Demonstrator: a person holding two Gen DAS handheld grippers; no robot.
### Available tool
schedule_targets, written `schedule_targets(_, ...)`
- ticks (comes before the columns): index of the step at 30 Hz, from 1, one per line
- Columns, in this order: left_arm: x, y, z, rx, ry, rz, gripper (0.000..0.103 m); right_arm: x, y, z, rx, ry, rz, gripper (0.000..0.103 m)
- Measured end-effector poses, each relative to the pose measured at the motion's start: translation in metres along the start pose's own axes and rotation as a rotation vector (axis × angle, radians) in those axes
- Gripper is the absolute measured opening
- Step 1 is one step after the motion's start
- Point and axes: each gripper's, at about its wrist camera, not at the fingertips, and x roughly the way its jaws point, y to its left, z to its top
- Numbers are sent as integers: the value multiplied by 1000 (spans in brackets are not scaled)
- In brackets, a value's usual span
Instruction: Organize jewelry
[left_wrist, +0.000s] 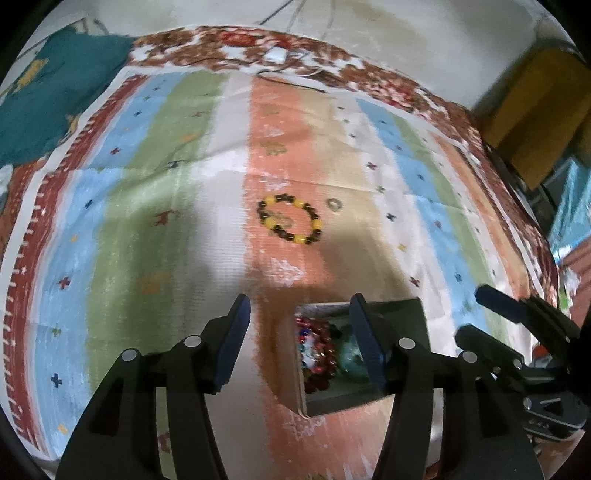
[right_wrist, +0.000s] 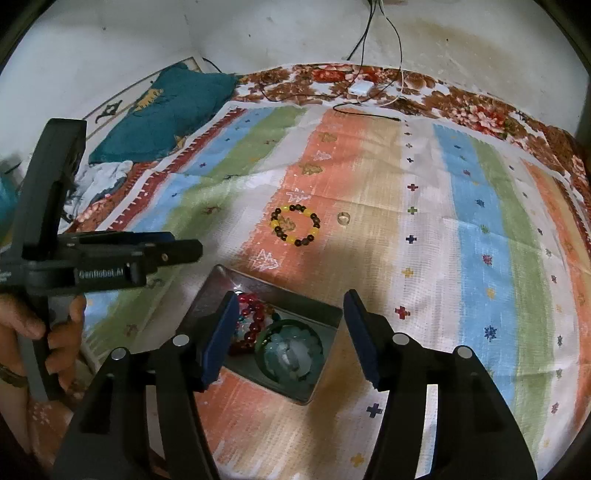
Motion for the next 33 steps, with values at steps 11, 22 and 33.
schedule_targets(11, 12, 7, 11, -26, 0, 32, 76, 11, -14, 8, 35, 4, -29, 67)
schedule_targets(22, 31, 14, 23, -11, 7, 89, 91, 29, -19, 19, 32, 26, -56, 83)
schedule_targets(33, 46, 24, 41, -51, 12, 78, 94, 54, -48, 35, 110, 44, -88, 83)
